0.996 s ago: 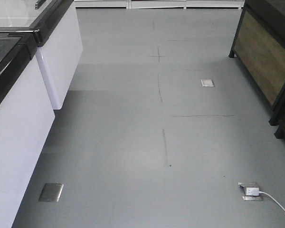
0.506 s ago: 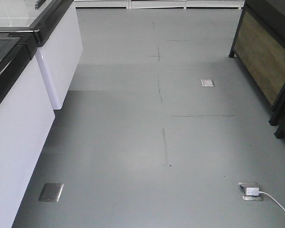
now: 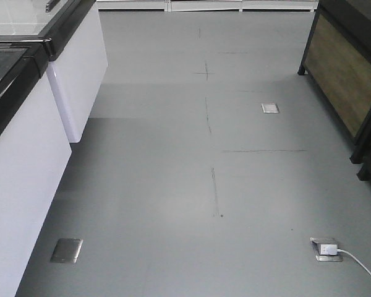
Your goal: Left arm holds basket, right arm returns cookies
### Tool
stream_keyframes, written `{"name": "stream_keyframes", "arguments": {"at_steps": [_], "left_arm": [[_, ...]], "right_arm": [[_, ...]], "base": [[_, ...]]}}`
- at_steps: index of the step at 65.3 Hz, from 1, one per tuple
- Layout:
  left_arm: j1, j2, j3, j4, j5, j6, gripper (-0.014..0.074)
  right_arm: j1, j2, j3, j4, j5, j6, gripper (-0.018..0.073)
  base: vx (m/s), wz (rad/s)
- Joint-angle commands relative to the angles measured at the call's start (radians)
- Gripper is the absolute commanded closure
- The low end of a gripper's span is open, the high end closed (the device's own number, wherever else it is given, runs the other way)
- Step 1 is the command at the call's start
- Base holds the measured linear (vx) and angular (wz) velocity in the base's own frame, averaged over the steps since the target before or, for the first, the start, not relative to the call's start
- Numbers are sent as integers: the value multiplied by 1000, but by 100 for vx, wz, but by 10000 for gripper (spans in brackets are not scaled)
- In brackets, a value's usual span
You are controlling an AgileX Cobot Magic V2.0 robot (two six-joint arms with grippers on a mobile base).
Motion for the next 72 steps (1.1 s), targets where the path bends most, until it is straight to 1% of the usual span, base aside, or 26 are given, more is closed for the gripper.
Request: {"name": "stream_keyframes", "arguments": {"at_steps": [1,28,35,40,44,52,60,67,72], "left_arm": [[-6,-18,-30,-9,-72,-9,602],[-6,-18,-41,-9,-72,-9,602],[-6,-17,-64,-9,-88,-7,602],[-6,-10,-78,-9,-134,-8,602],[-6,5,-107,-9,-132,-11,602],[-6,66,-208,-9,-87,-7,602],[-6,186,-342,-7,-41,2,602],[-6,301,-454,5,59,2,602],[-6,392,-524,39,121,2,602]], "right_arm": [[0,-12,18,-6,-75,-10,568],[0,-12,18,-6,-75,-10,568],[0,-12,18,-6,-75,-10,568],[0,-12,18,-6,-75,-10,568],[0,-12,18,-6,-75,-10,568],[0,-12,18,-6,-75,-10,568],[0,-12,18,-6,-75,-10,568],[0,-12,18,-6,-75,-10,568],[0,-12,18,-6,-75,-10,568]], "base": [[0,0],[0,0],[0,0],[0,0],[0,0],[0,0],[0,0],[0,0],[0,0]]}}
